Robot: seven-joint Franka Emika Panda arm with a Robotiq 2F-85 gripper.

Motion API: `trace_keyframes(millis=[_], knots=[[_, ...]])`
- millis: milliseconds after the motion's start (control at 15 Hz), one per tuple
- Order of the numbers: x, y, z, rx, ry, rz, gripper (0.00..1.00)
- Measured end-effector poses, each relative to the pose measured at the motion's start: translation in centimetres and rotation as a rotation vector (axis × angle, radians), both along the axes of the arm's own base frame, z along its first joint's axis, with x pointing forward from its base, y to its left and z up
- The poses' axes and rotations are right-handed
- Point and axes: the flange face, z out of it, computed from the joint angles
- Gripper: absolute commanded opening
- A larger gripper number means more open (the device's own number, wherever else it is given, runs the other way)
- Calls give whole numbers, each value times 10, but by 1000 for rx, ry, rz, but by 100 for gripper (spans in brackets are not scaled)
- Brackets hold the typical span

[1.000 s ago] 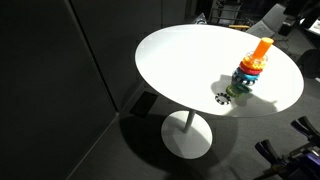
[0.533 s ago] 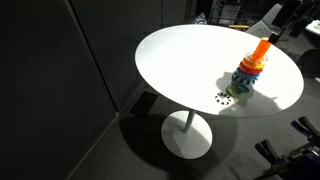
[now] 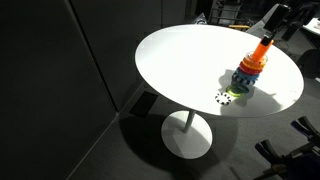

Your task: Put the transparent ring on the table

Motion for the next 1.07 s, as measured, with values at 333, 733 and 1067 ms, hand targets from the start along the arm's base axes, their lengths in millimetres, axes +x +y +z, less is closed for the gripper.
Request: trace_keyframes(millis=[333,733,1067], knots=[[0,0,0,0,0,0,100],[1,-3,-3,1,7,-6,100],[7,-16,-14,8,-7,-33,100]])
